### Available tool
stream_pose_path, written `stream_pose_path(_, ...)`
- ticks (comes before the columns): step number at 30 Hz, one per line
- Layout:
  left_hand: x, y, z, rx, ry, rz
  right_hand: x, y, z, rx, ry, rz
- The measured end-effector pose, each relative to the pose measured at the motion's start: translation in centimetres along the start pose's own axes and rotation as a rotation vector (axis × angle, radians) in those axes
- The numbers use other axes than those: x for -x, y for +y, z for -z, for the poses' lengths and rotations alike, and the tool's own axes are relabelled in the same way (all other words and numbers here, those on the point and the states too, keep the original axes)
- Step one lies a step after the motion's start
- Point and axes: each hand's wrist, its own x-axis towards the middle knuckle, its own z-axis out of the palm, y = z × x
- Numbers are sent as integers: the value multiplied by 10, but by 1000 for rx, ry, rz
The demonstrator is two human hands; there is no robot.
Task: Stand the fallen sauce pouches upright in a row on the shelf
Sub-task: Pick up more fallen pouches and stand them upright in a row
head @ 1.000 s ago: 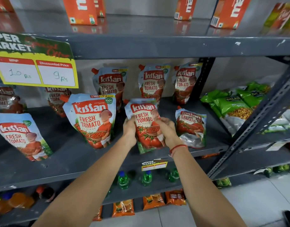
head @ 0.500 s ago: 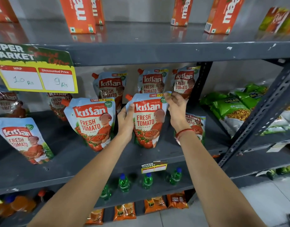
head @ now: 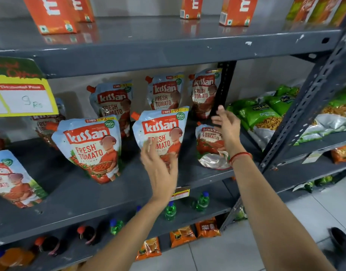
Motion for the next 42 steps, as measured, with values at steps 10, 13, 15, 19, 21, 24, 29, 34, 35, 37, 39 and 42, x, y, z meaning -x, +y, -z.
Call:
stream_pose_path(10, -56, 13, -115, -35, -726, 586, -18, 67, 47, 648, -265, -375)
stream_pose_path(13, -59, -6, -134, 28, -773, 873, -18, 81, 61, 547, -342, -383)
stream_pose_path(15, -57, -12, -139, 93, -731, 909, -11, 72, 71, 414, -407, -475)
stream_pose_path(19, -64, -4, -141, 218, -666, 1026, -13, 78, 79, 101, -239, -629)
stream_pose_path(21, -70, 1, -141, 263, -707, 1095, -20, 84, 71, -32, -115, -674)
stream_pose_path(24, -77, 10, -143, 357, -744, 1149, -31, 92, 59, -165, -20, -660)
stream_pose_path(29, -86, 18, -148, 483, -746, 1130, -29, 77, 54, -242, 40, -611)
stream_pose_path(34, -96, 48, -148, 435, -636, 914, -35, 39, 51, -243, 6, -431)
stream_pose_path(35, -100, 55, -146, 404, -608, 846, -37, 30, 51, -241, 3, -375)
stream_pose_path(37, -106, 64, -142, 383, -545, 636, -39, 12, 52, -240, 39, -282)
stream_pose_path(39, -110, 68, -136, 370, -561, 412, -40, -2, 55, -274, 62, -202)
stream_pose_path(42, -111, 64, -126, 409, -576, 281, -46, -10, 59, -259, 10, -73)
